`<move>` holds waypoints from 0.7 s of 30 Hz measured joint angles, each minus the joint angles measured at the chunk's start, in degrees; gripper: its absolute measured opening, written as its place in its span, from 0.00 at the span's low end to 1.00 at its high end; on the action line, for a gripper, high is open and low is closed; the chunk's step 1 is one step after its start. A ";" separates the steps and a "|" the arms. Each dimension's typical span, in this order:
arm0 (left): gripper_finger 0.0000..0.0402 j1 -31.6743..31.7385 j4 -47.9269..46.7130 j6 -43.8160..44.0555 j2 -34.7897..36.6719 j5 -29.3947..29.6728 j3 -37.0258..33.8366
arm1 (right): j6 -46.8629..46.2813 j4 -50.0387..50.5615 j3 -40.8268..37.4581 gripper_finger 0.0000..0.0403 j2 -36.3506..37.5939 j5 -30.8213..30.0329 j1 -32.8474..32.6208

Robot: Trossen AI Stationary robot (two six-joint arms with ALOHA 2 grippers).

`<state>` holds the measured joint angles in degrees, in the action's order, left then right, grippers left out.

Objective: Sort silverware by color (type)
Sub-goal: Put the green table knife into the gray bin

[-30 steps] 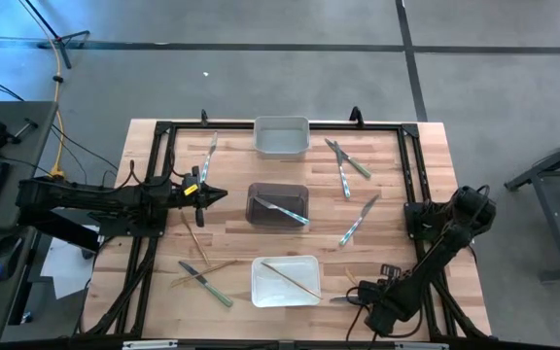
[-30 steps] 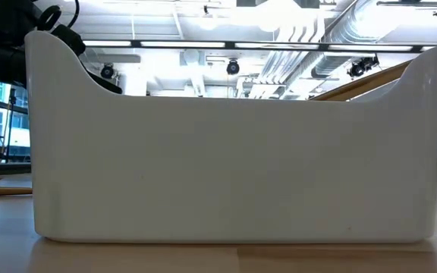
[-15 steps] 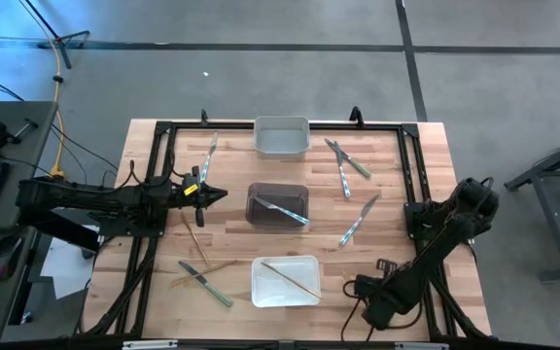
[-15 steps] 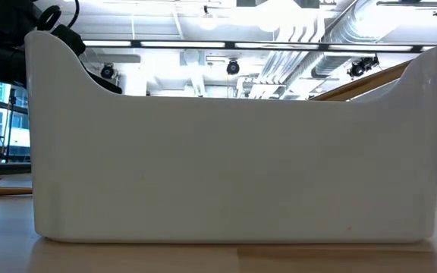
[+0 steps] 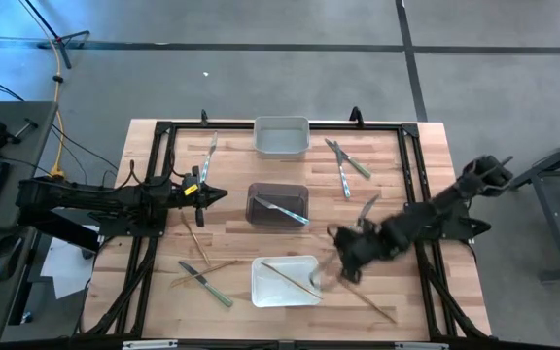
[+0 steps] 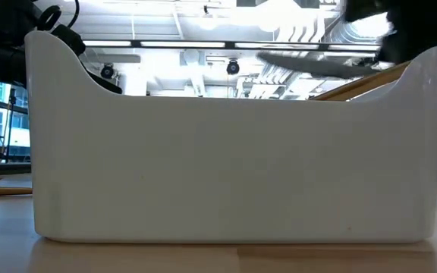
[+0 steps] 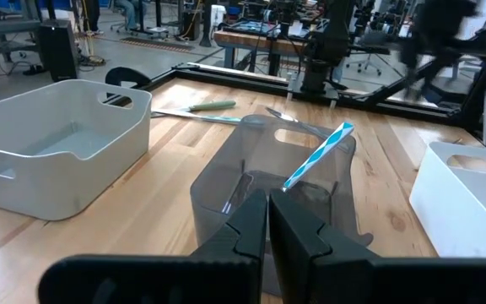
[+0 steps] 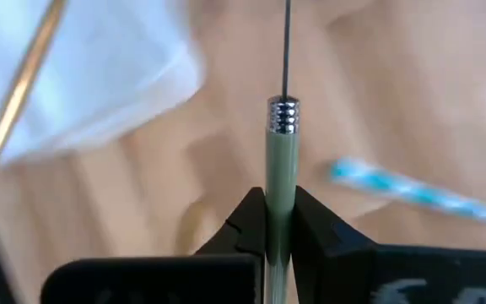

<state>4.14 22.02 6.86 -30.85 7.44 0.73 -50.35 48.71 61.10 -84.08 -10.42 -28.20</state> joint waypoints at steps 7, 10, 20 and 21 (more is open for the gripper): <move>0.02 0.00 -0.02 0.02 0.01 -0.02 0.00 | 14.45 6.19 5.01 0.01 0.59 0.97 17.23; 0.02 0.00 -0.02 0.02 0.00 -0.02 0.00 | 22.38 7.33 9.98 0.01 -1.22 0.97 24.55; 0.02 0.00 -0.33 0.02 0.00 0.00 0.00 | 43.00 15.51 31.61 0.01 -17.83 0.58 43.22; 0.02 0.00 -0.33 0.00 0.00 -0.01 0.00 | 44.15 15.94 33.97 0.01 -19.85 0.60 44.64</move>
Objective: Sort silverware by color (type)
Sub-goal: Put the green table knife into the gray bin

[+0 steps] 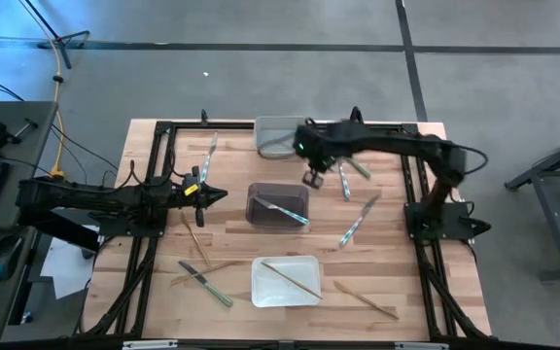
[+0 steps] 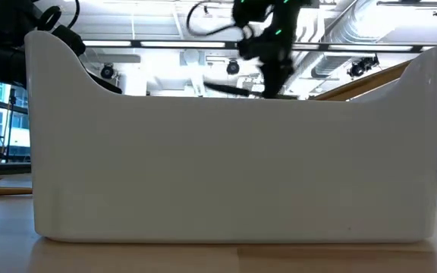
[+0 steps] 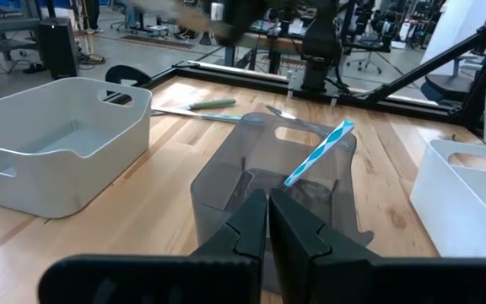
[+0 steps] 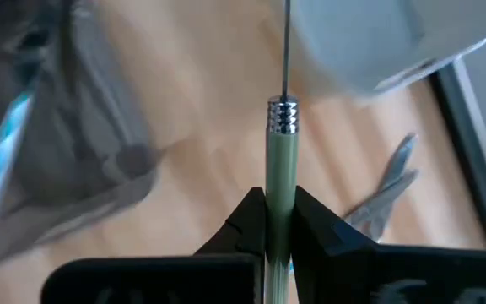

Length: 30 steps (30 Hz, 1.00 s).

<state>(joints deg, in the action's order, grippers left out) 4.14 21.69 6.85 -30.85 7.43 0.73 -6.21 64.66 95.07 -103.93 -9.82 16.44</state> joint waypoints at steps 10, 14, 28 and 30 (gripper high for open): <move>0.02 0.00 -0.04 0.02 0.00 0.01 0.00 | 7.93 4.84 19.77 0.01 -16.58 2.83 9.79; 0.02 0.00 -0.05 0.02 0.00 0.01 0.00 | 9.54 4.74 24.12 0.01 -20.58 4.39 12.66; 0.02 0.00 -0.04 0.01 0.01 0.01 0.00 | 14.00 1.19 25.28 0.01 -24.67 8.67 16.45; 0.02 0.00 -0.04 0.02 0.00 0.01 0.00 | 14.02 0.90 25.28 0.01 -24.67 10.04 16.51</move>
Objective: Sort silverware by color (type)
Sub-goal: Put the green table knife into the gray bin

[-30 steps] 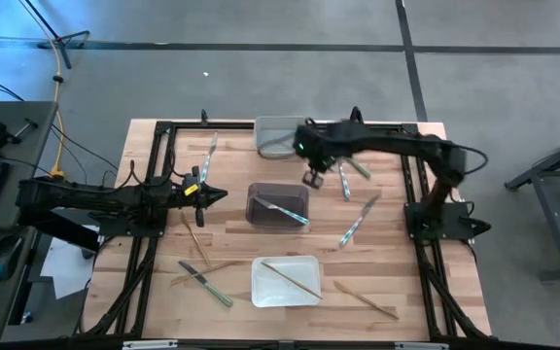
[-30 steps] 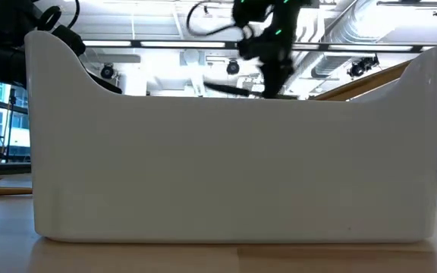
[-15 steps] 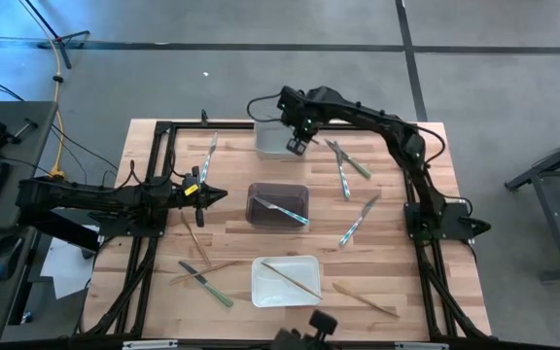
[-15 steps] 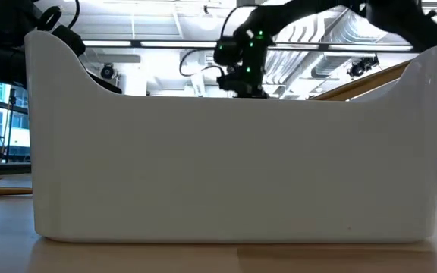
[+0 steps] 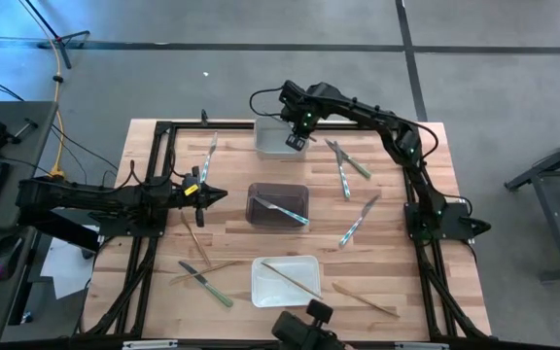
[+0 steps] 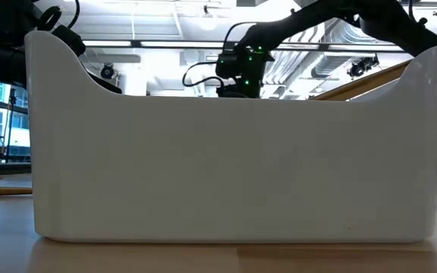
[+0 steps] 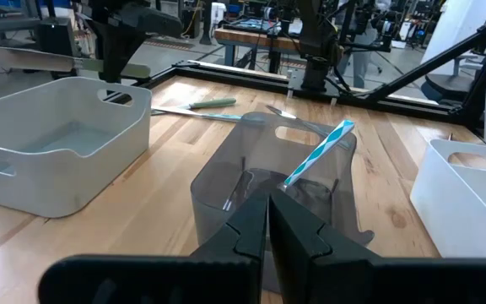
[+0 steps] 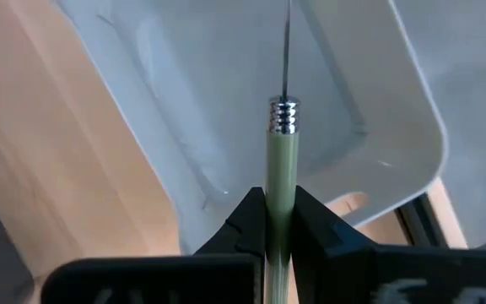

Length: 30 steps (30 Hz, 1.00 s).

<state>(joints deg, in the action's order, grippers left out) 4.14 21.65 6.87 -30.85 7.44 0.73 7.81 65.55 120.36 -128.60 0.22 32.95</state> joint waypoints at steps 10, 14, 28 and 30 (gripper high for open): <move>0.02 0.00 -0.02 0.00 0.02 0.00 0.00 | -0.78 0.03 -0.04 0.01 -0.11 2.16 -0.02; 0.02 0.00 0.00 -0.02 0.00 0.00 0.00 | -1.39 0.20 -0.07 0.01 -0.13 3.16 -0.02; 0.02 0.00 0.00 0.00 0.00 0.02 0.00 | -1.99 0.84 -0.09 0.01 -0.13 4.80 -0.04; 0.02 0.00 0.00 -0.01 0.00 0.01 0.00 | -2.12 0.84 -0.09 0.02 -0.13 4.80 -0.04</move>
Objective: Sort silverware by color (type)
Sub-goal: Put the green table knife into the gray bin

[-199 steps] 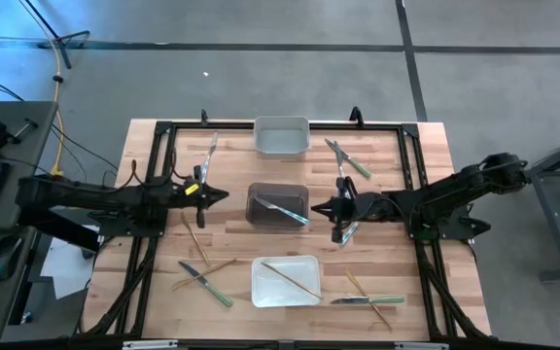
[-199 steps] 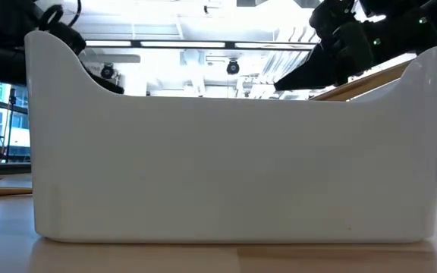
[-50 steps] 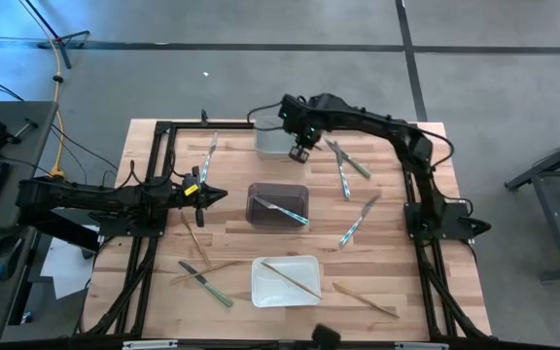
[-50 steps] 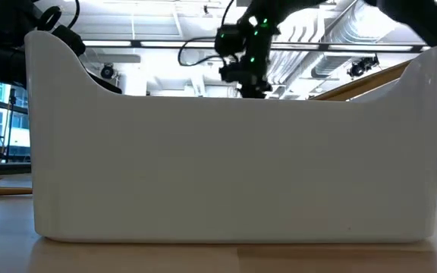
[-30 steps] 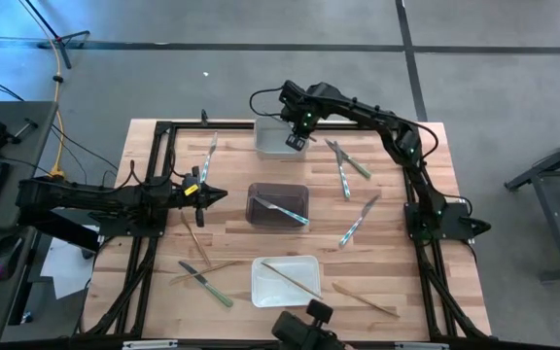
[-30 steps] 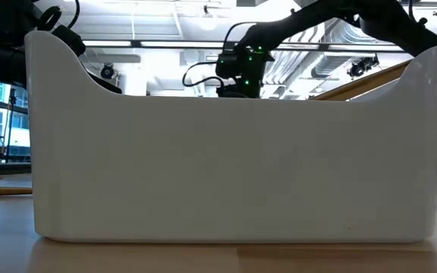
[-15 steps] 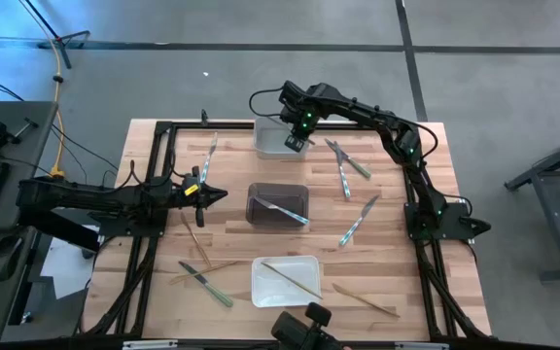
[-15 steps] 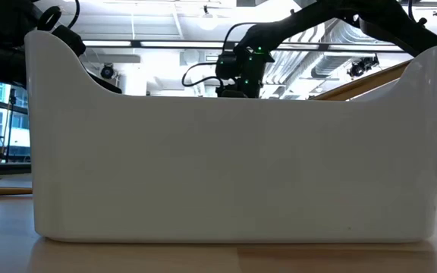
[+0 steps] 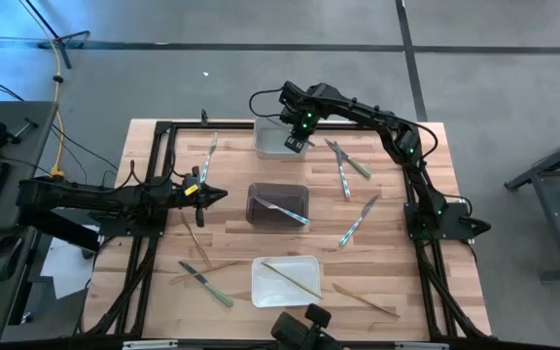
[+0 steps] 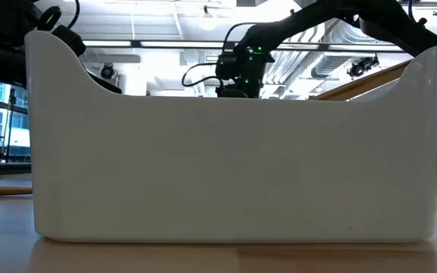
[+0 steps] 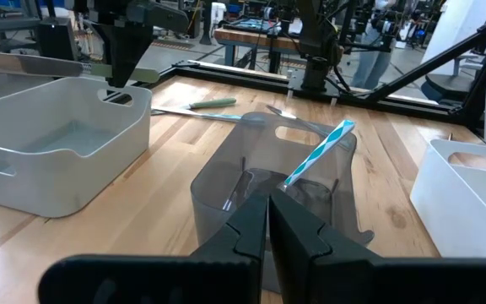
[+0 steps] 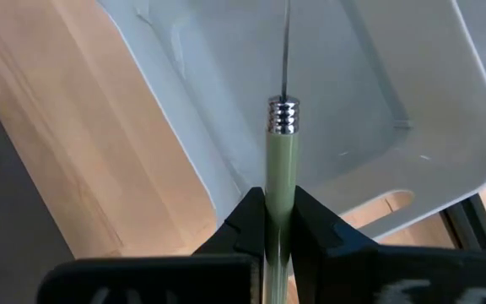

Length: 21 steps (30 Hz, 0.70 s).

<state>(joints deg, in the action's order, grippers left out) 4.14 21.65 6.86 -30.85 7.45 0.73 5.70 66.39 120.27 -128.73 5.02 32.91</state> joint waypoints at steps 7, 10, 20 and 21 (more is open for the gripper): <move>0.02 0.00 0.00 0.01 0.01 -0.01 0.00 | -0.76 -0.20 0.00 0.08 0.00 0.00 -0.01; 0.02 0.00 -0.01 0.01 0.01 -0.01 0.00 | -0.75 -0.33 0.00 0.09 0.00 0.00 -0.16; 0.02 0.00 -0.02 0.01 0.00 0.01 0.00 | 3.11 -0.70 0.00 0.02 0.00 -0.90 -1.20; 0.02 0.00 -0.01 0.01 0.00 0.01 0.00 | 2.79 -0.70 0.00 0.03 0.00 -0.87 -1.19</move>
<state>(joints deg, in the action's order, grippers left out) 4.14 21.64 6.87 -30.85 7.46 0.73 8.49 65.69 120.27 -128.73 4.14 31.72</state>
